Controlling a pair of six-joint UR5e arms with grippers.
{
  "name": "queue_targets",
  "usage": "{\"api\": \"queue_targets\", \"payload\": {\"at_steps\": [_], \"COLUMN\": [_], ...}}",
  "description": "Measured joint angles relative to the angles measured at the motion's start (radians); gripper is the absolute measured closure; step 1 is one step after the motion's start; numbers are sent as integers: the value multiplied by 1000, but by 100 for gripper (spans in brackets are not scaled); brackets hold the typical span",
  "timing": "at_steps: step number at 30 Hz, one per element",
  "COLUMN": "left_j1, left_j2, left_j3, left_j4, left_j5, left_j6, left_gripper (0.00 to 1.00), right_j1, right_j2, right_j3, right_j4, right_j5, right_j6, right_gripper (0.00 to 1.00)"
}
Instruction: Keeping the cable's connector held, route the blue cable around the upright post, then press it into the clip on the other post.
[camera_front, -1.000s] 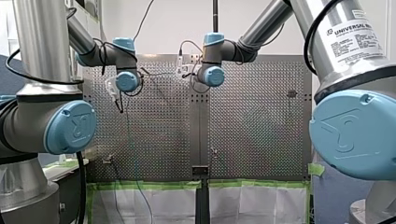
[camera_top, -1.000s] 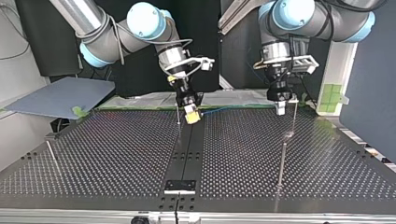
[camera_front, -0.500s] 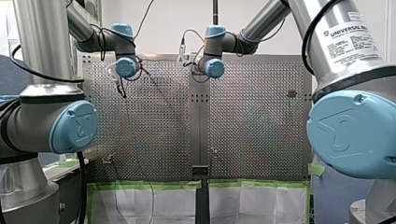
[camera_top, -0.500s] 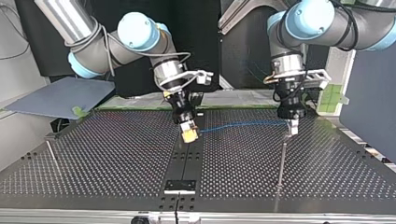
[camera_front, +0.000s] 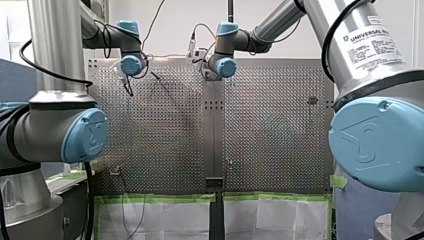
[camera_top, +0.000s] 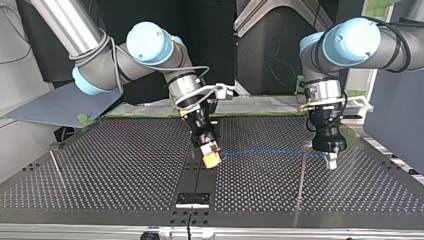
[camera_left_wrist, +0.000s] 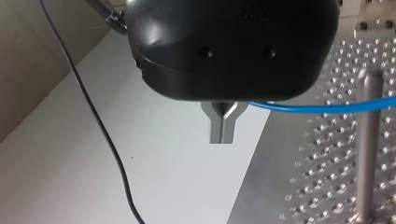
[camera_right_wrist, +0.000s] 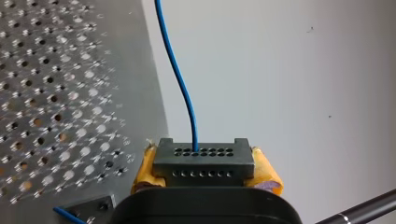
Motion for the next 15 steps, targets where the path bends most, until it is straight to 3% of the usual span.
{"api": "queue_targets", "payload": {"at_steps": [8, 15], "left_j1": [65, 131], "left_j2": [-32, -93], "left_j3": [65, 131], "left_j4": [-1, 18], "left_j5": [65, 131], "left_j6": [-47, -66], "left_gripper": [100, 100], "right_j1": [-2, -9], "right_j2": [51, 105], "right_j3": [-67, -85], "right_j4": [9, 10], "right_j5": [-10, -11], "right_j6": [9, 9], "right_gripper": [100, 100]}}
